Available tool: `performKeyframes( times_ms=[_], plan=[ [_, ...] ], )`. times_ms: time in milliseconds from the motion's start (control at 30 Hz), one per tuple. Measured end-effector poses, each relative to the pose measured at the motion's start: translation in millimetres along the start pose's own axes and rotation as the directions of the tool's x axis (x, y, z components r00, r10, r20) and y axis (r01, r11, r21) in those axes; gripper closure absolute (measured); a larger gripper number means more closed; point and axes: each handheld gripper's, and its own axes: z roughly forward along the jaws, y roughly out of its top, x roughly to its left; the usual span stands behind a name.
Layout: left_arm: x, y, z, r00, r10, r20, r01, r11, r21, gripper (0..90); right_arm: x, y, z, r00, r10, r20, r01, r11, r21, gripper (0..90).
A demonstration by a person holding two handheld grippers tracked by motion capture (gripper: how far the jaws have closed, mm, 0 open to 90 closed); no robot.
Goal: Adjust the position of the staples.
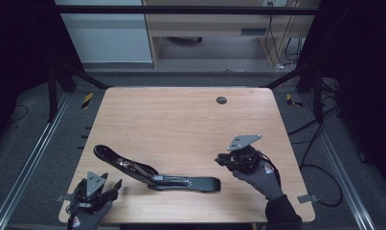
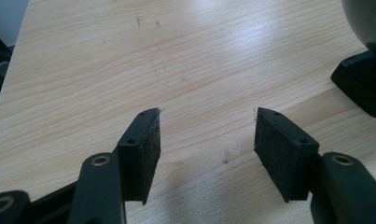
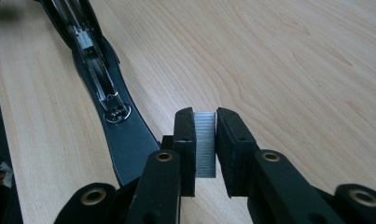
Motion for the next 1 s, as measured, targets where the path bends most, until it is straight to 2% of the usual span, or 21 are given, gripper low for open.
performKeyframes(
  times_ms=[500, 867, 1000],
  plan=[
    [-0.2, -0.1, 1.4, 1.0, -0.008, 0.005, 0.008, 1.0, 0.003, 40.3, 15.3, 20.3, 6.3, 0.9931, -0.096, -0.068, 0.095, 0.995, -0.018, 78.3],
    [0.7, 0.0, 1.9, 0.9999, -0.011, 0.008, 0.011, 0.9999, 0.002, 40.3, 20.0, 28.9, 8.5, 0.9867, -0.134, -0.091, 0.133, 0.991, -0.02, 78.3],
    [1.6, -0.2, 1.9, 0.9999, -0.012, 0.011, 0.012, 0.9999, 0.0, 40.3, 22.8, 33.4, 11.2, 0.9834, -0.151, -0.1, 0.152, 0.988, -0.002, 78.3]
  ],
)
